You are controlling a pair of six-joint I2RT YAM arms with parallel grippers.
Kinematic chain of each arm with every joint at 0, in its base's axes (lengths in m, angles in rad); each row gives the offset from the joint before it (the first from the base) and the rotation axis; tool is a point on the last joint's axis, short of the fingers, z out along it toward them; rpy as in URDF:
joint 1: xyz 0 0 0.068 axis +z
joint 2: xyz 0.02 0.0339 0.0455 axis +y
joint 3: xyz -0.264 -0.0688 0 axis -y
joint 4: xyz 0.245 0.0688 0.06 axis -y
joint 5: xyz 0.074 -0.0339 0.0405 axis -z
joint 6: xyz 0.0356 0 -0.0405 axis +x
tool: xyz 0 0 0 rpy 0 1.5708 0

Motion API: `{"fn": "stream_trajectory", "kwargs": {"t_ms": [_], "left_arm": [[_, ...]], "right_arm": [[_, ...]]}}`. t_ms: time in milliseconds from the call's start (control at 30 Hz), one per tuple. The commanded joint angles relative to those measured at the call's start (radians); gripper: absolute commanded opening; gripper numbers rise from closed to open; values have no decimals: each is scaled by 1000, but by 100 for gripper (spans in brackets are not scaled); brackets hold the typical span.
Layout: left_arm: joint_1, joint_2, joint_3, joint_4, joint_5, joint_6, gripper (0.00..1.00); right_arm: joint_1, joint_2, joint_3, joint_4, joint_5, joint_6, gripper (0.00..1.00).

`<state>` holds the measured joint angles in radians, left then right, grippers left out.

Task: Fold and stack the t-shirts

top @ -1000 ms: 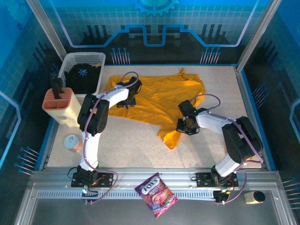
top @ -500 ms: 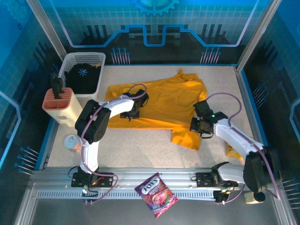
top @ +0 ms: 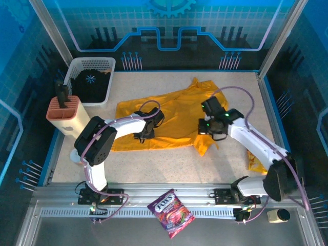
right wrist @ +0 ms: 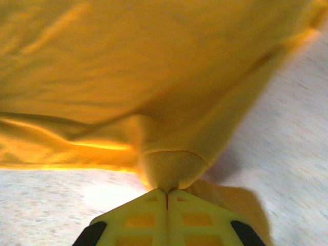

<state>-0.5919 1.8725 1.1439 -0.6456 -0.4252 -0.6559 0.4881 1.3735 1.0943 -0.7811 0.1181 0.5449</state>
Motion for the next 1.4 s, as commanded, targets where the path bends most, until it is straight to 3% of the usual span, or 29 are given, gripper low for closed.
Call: {"fn": "stream_trajectory", "kwargs": {"t_ms": [0, 233, 367, 500, 733, 967, 1100, 1367], "left_arm": [[-3, 46, -9, -80, 88, -7, 39], [-3, 51, 26, -91, 88, 3, 41], [-3, 46, 33, -101, 70, 9, 41], [-3, 37, 31, -106, 56, 11, 42], [-3, 43, 37, -95, 66, 13, 42], [-2, 41, 52, -101, 68, 25, 42], [-3, 25, 46, -100, 65, 24, 42], [-3, 19, 37, -101, 57, 28, 42]], "right_arm": [[77, 148, 90, 43, -50, 24, 0], [143, 495, 309, 113, -125, 62, 1], [158, 562, 396, 99, -129, 55, 26], [138, 471, 341, 95, -82, 53, 42], [-76, 198, 12, 184, -94, 92, 41], [-338, 218, -114, 304, -220, 90, 44], [-386, 290, -116, 393, -263, 145, 47], [-384, 372, -122, 488, -267, 230, 46]]}}
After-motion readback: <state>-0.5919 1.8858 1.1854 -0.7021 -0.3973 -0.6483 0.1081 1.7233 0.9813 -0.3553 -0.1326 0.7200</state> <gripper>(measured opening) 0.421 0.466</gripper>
